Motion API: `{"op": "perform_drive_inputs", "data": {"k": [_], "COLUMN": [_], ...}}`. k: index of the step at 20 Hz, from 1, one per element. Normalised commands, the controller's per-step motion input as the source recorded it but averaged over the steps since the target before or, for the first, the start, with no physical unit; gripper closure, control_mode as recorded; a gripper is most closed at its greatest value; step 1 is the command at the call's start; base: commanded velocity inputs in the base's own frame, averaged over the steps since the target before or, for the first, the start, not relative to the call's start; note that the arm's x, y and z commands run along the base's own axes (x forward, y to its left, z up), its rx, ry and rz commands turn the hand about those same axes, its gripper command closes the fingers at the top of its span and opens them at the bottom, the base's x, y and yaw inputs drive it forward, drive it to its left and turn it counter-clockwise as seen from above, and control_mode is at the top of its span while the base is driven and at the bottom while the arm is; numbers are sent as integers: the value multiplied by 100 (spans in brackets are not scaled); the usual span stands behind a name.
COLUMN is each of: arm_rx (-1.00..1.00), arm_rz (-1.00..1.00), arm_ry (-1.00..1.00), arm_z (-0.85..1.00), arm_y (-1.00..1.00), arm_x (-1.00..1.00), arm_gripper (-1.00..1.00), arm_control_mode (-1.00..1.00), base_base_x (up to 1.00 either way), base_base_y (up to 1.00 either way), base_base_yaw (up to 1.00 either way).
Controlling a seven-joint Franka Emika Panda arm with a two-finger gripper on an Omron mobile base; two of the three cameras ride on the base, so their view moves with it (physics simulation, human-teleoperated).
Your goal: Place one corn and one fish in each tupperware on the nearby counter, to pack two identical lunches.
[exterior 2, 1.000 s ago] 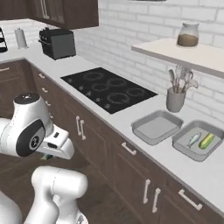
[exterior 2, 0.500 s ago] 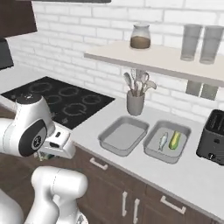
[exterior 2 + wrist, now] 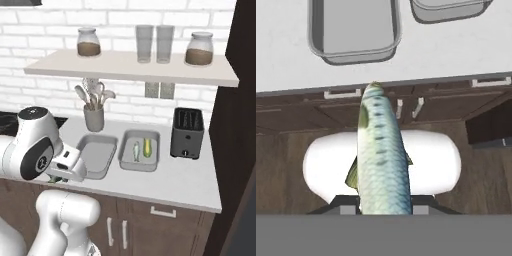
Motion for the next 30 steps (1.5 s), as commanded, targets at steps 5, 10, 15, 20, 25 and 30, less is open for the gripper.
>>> {"op": "perform_drive_inputs", "data": {"k": [5,10,15,20,25,30], "arm_rx": [0,11,21,-4,-7,-1], "arm_rz": [-2,-11,-12,-12,-14,-2], "arm_ry": [4,37,33,19,18,6], "arm_z": [-9,-93,-85,16,4,-89], "arm_y": [7,7,-20,0,3,0], "arm_x": [18,100,100,100,100,56], "arm_gripper": [100,100,100,100,100,100], "arm_control_mode": [-100,-100,-100,-100,-100,-100], "base_base_x": [73,0,0,0,0,0], "base_base_y": [51,0,0,0,0,0], "base_base_yaw": [-18,0,0,0,0,0]}}
